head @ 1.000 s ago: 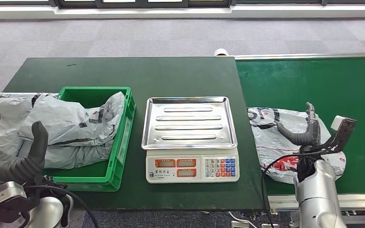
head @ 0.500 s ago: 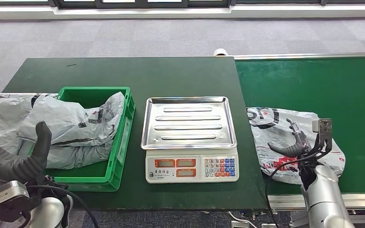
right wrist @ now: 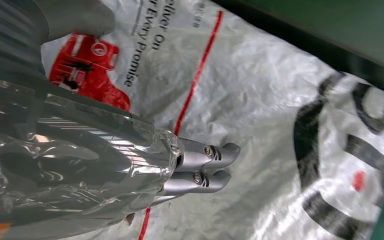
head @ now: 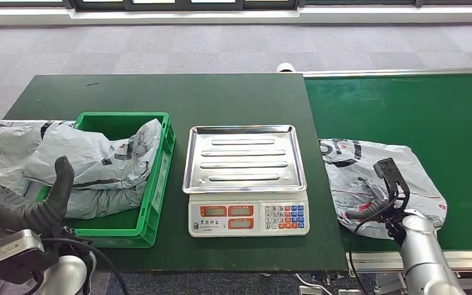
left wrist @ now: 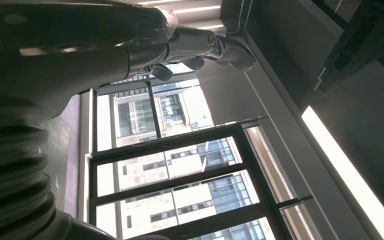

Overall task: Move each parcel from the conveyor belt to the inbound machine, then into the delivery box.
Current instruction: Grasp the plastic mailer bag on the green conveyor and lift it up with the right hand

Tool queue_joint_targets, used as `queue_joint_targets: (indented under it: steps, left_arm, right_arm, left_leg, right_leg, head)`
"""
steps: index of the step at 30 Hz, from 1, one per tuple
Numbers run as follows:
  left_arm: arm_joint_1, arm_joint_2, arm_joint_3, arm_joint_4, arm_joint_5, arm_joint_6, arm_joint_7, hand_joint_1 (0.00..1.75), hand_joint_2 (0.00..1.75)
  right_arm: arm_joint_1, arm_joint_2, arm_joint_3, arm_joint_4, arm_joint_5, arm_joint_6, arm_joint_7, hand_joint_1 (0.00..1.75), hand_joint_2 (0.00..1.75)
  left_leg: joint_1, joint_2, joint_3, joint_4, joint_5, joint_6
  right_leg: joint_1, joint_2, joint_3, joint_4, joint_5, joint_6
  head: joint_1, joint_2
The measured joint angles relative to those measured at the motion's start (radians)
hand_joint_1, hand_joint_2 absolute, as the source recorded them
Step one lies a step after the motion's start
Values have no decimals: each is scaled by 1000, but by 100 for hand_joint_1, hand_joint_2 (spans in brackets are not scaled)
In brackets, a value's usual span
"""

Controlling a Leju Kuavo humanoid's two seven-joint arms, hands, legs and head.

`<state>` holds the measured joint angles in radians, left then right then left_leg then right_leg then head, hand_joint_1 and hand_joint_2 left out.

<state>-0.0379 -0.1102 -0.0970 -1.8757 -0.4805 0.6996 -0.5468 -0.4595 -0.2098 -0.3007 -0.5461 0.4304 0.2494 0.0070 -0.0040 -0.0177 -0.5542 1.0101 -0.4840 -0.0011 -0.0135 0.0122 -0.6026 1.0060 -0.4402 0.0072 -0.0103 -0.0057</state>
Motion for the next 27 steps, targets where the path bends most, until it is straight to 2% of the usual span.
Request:
queue_joint_targets:
  steps: [7,11,15,27]
  left_arm:
    - [4,3,-2,-1,-28,0,23,0,175]
    - [12,4,-2,-8,-48,0,40,0,175]
    - [23,4,-2,-21,-76,0,58,0,175]
    - [53,1,-2,-62,-124,0,89,0,175]
  right_arm:
    - [5,-19,50,14,114,47,63,0,175]
    - [7,-27,77,10,195,37,121,3,175]
    - [30,-26,94,-39,266,31,190,175,175]
    - [145,13,95,-283,350,13,261,175,175]
  left_leg:
    - [0,0,0,0,0,0]
    - [0,0,1,0,0,0]
    - [0,-3,2,0,0,0]
    - [0,-5,5,0,-1,2]
  right_leg:
    - [0,0,0,0,0,0]
    - [0,0,1,0,0,0]
    - [0,-3,4,0,-1,1]
    - [0,-6,8,-1,-3,3]
  head:
    - [0,0]
    - [0,0]
    - [0,0]
    - [0,0]
